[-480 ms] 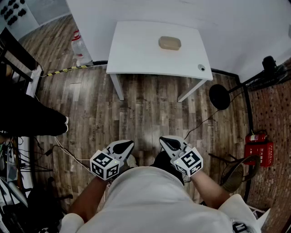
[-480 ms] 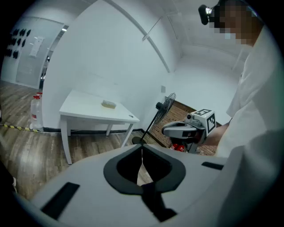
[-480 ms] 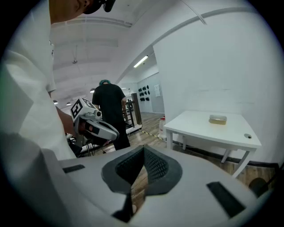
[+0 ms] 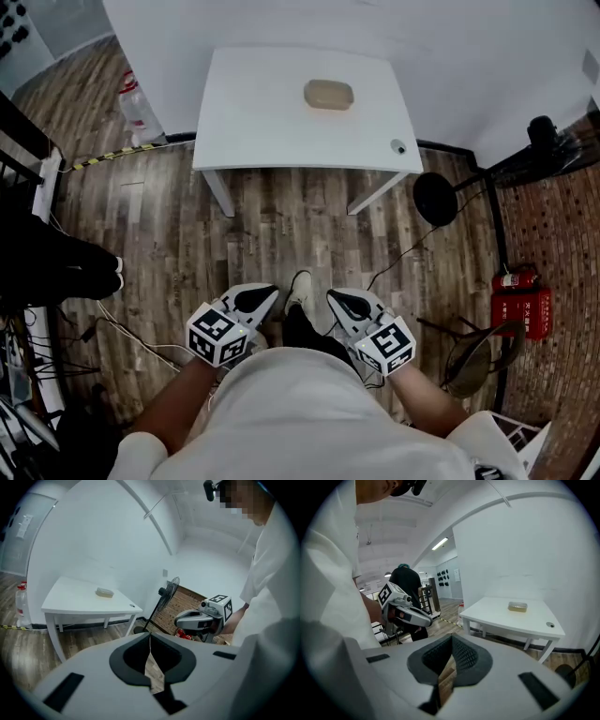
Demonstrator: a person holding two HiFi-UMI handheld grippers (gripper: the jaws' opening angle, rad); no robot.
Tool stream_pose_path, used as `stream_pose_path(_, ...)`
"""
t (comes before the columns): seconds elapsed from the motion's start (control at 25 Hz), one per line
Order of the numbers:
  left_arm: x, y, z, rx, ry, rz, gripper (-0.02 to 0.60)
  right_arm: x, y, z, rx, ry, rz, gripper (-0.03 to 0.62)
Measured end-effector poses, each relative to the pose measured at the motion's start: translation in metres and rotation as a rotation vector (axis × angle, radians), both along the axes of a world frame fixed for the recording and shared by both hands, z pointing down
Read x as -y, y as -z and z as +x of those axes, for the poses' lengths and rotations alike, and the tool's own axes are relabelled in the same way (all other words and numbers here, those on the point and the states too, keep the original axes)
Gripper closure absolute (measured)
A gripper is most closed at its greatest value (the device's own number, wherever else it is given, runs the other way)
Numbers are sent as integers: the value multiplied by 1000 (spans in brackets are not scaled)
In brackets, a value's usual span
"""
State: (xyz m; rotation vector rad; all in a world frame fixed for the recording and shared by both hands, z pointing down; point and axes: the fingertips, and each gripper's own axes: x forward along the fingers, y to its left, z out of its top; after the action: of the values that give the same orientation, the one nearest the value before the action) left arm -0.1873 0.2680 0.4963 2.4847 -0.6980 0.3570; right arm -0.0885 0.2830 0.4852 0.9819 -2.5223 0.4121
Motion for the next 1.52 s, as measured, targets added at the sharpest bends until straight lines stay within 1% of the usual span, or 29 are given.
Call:
stream_pose_path(0.16, 57, 10, 18, -1, 21, -13, 563, 64, 8, 19, 36, -4, 30, 586)
stream_pose_path(0.24, 88, 14, 30, 32, 23, -2, 562, 94, 16, 29, 52, 7, 64, 586)
stream_pose_path(0.32, 121, 18, 43, 64, 24, 11, 561, 119, 20, 43, 55, 17, 77, 582)
stream_pose_path(0.36, 136, 20, 50, 71, 30, 17, 561, 130, 20, 51, 56, 21, 79, 519)
stream_pose_path(0.4, 150, 21, 58, 74, 38, 25, 561, 140, 19, 60, 58, 21, 80, 484)
stream_pose_path(0.44, 164, 23, 65, 75, 46, 34, 561, 150, 16, 69, 63, 15, 79, 502)
stream_pose_path(0.52, 191, 25, 81, 69, 59, 44, 561, 169, 10, 87, 76, -12, 63, 510)
stream_pose_path(0.64, 220, 25, 100, 50, 58, 25, 561, 185, 1, 103, 94, -44, 32, 516)
stream_pose_path(0.8, 257, 19, 111, 58, 59, 0, 561, 204, -5, 118, 97, -67, 19, 525)
stream_pose_path(0.92, 294, 13, 117, 38, 71, -41, 556, 223, -5, 133, 94, -109, 19, 537)
stream_pose_path(1.0, 323, 6, 121, 37, 76, -64, 501, 238, -5, 145, 87, -142, 18, 539)
stream_pose_path(1.12, 371, -3, 124, 30, 80, -75, 500, 263, -9, 160, 62, -186, 7, 540)
stream_pose_path(1.24, 420, -15, 125, -33, 99, -146, 500, 289, -5, 172, 48, -246, -9, 540)
stream_pose_path(1.4, 487, -43, 121, -77, 130, -238, 488, 327, 1, 182, 26, -316, -20, 542)
stream_pose_path(1.52, 530, -66, 117, -127, 162, -317, 471, 352, -2, 185, 16, -364, -41, 542)
